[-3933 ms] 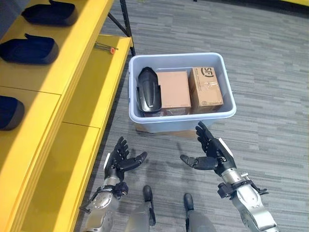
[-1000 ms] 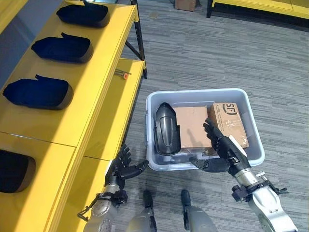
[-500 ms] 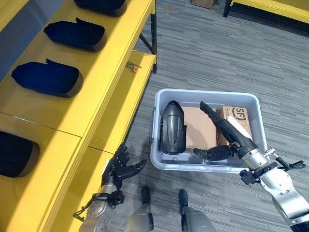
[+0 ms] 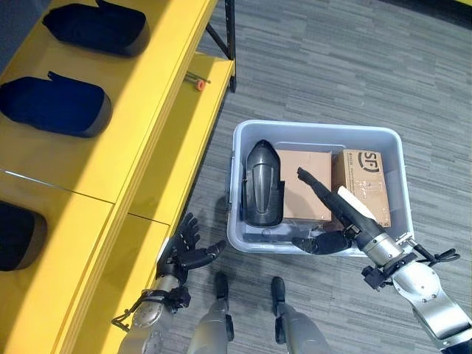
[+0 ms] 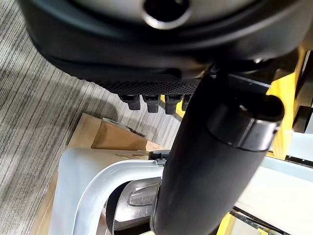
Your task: Move parts from the plastic box to the shelf.
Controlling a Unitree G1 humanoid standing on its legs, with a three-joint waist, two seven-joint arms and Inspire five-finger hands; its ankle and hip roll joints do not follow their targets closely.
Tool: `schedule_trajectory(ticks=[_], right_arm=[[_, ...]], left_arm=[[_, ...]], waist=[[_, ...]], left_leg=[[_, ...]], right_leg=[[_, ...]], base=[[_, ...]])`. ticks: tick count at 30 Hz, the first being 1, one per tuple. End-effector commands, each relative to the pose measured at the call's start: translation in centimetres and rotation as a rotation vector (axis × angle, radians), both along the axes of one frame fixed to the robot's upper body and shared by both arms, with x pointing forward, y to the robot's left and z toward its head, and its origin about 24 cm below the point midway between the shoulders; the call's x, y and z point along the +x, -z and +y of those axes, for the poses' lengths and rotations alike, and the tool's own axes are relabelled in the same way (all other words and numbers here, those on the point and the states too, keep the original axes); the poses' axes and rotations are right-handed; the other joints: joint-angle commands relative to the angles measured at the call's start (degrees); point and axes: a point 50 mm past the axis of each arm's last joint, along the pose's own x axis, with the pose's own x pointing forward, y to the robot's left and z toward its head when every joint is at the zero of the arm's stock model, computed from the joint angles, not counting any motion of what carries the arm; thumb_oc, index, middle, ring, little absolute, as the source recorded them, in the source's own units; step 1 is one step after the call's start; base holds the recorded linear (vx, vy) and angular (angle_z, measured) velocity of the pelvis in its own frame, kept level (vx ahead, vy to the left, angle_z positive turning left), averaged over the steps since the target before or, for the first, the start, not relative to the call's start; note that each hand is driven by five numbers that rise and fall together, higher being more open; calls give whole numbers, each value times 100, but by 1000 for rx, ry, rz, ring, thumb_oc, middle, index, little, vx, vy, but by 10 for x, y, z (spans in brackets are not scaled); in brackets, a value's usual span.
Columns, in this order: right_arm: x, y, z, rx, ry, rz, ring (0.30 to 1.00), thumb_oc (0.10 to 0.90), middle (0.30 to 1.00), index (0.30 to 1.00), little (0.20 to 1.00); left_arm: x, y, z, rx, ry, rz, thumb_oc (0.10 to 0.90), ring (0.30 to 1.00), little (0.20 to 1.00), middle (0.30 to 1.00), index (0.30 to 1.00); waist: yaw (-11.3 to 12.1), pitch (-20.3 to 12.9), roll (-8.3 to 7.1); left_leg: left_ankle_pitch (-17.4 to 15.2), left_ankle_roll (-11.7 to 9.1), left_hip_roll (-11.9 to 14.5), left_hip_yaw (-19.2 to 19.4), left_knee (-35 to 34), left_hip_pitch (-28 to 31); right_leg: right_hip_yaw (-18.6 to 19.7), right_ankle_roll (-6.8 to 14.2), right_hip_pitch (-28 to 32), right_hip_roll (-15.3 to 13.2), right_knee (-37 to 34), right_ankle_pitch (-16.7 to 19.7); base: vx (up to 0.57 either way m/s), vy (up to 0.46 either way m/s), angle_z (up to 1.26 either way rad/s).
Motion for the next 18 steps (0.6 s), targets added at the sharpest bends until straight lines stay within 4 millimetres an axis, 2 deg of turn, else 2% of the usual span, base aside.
schedule_trajectory(ticks=[1, 7, 18], right_arm=[[-7, -44, 17, 48, -120, -221, 1000, 900, 1000, 1000, 1000], [-5, -17, 16, -4, -85, -132, 1000, 900, 1000, 1000, 1000], [9, 9, 12, -106, -1, -87, 1000, 900, 1000, 1000, 1000]], left_arm=[[14, -43, 10, 56, 30, -210, 900, 1000, 1000, 1000, 1000], [17, -45, 9, 66, 26, -226, 900, 1000, 1000, 1000, 1000], [22, -49, 4, 49, 22, -251, 900, 1000, 1000, 1000, 1000]], waist=[[5, -187, -279], [-28, -89, -245], [-3, 35, -176]], left_leg=[[54, -267, 528, 53, 279, -234], [61, -267, 528, 103, 248, -269], [66, -259, 489, 104, 270, -425]], right_leg=[[183, 469, 12, -629, 177, 0], [233, 482, -111, -639, 168, 61], [224, 494, -249, -676, 146, 104]], base=[[0, 0, 0], [-6, 9, -8], [0, 1, -1]])
